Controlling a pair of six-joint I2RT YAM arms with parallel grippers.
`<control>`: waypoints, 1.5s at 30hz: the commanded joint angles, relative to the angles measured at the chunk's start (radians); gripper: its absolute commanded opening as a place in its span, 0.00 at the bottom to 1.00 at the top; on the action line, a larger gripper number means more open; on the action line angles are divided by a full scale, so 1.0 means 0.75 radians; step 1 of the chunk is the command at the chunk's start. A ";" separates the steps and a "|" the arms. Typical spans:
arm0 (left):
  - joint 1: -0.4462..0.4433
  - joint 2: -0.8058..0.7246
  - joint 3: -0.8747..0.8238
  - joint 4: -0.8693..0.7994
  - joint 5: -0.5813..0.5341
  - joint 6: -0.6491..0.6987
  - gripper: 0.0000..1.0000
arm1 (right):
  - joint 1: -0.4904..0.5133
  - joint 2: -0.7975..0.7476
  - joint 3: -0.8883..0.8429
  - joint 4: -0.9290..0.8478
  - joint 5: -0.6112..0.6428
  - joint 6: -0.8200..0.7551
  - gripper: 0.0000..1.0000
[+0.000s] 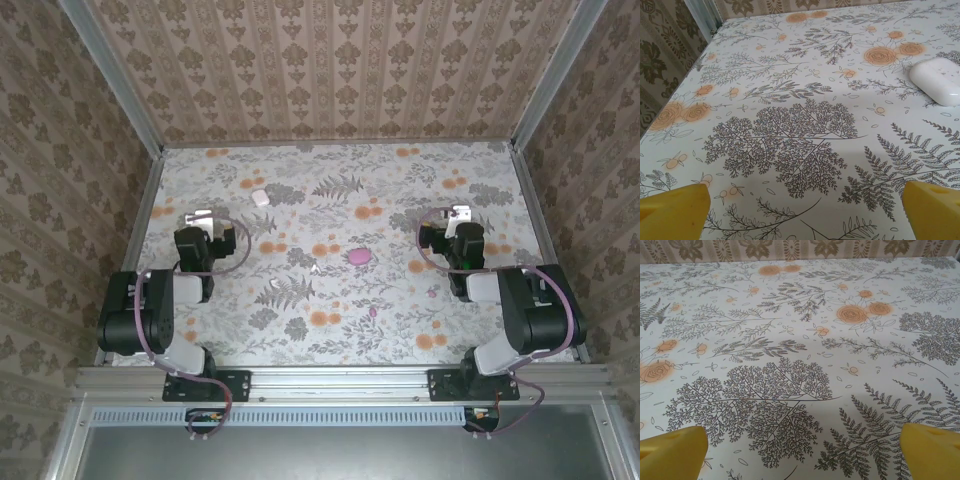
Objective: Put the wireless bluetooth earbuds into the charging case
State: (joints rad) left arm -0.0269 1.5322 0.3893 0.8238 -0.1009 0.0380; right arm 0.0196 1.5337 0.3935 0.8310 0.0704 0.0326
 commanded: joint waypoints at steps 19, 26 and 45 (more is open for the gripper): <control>-0.001 0.002 0.018 0.037 0.045 0.008 1.00 | -0.008 -0.006 0.024 0.017 -0.032 -0.004 1.00; -0.028 -0.007 -0.006 0.073 0.045 0.042 1.00 | 0.003 -0.016 0.007 0.042 -0.049 -0.023 1.00; 0.027 -0.642 0.026 -0.504 0.087 -0.486 1.00 | -0.008 -0.215 0.577 -1.273 -0.635 0.201 0.98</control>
State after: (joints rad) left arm -0.0177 1.0893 0.3965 0.5526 -0.0837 -0.1513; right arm 0.0154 1.3312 0.8001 0.1276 -0.1543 0.0910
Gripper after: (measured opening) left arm 0.997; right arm 0.988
